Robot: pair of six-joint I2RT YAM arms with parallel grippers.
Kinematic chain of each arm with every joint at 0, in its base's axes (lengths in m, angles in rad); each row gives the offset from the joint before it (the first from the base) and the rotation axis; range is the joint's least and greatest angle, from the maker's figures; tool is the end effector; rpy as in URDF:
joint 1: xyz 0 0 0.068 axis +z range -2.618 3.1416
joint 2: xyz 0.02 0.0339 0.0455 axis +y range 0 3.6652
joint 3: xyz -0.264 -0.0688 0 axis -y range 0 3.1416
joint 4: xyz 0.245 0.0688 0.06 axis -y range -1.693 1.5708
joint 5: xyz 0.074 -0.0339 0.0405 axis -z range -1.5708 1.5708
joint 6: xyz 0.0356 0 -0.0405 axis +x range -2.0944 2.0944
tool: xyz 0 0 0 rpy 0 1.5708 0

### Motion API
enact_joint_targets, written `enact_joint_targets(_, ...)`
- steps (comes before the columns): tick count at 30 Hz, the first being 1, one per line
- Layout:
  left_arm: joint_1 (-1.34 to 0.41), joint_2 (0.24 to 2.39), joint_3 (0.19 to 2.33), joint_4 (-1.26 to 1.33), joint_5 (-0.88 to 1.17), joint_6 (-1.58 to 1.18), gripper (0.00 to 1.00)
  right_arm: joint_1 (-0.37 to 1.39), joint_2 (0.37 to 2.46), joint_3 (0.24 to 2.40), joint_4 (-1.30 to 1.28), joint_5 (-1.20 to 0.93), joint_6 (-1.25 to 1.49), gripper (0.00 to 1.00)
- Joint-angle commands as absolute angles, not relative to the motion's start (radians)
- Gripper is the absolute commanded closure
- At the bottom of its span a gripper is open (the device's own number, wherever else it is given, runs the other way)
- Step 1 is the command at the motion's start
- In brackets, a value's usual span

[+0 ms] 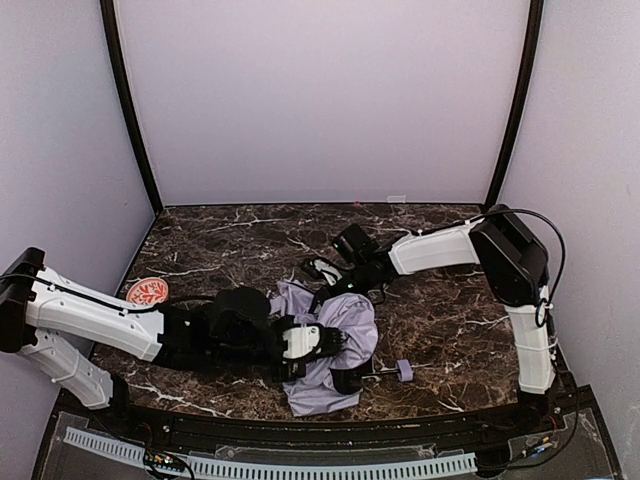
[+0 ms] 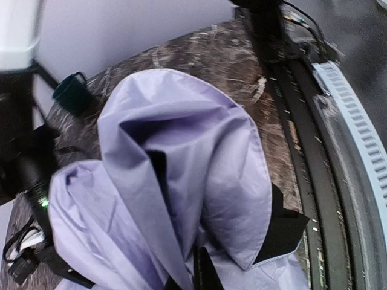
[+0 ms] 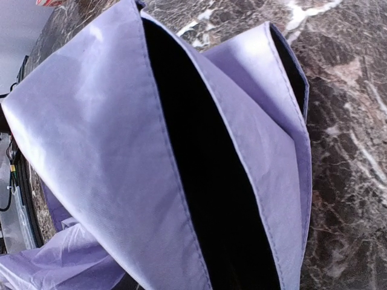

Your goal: Put away the umbrella

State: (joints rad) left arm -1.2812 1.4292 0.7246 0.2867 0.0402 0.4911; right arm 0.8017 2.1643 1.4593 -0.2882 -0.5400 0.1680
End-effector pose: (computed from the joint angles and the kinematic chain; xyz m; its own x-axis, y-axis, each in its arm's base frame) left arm 0.0867 -0.2960 0.2174 0.3543 0.4609 -0.8136 0.9083 0.0371 0.4166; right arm 0.3000 0.3362 0.1317 -0.7102 -0.5275 -0.4663 -0.7027 0.4899 0.5160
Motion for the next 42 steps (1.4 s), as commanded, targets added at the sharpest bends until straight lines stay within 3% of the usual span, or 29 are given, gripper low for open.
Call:
enact_joint_targets(1,-1.202,1.407,0.704,0.409,-0.033,0.255,1.0,0.828,2.147,1.425,-0.306,-0.582,0.124,0.69)
enact_joint_targets(7,-1.081,1.481,0.707,0.392,-0.112,0.07,1.0,0.841,2.155,1.428,-0.29,-0.648,0.091,0.71)
enact_joint_targets(14,-1.049,1.615,0.731,0.289,-0.11,0.047,1.0,0.841,2.175,1.473,-0.304,-0.701,0.072,0.7)
enact_joint_targets(22,-1.042,1.677,0.714,0.164,-0.055,-0.02,1.0,0.768,2.109,1.493,-0.244,-0.599,0.228,0.58)
enact_joint_targets(32,-1.023,1.706,0.703,0.196,-0.02,-0.033,1.0,0.686,1.813,1.292,-0.205,-0.283,0.305,0.57)
enact_joint_targets(42,-1.017,1.678,0.721,0.192,-0.04,-0.008,1.0,0.884,1.603,0.982,-0.057,-0.416,0.327,0.57)
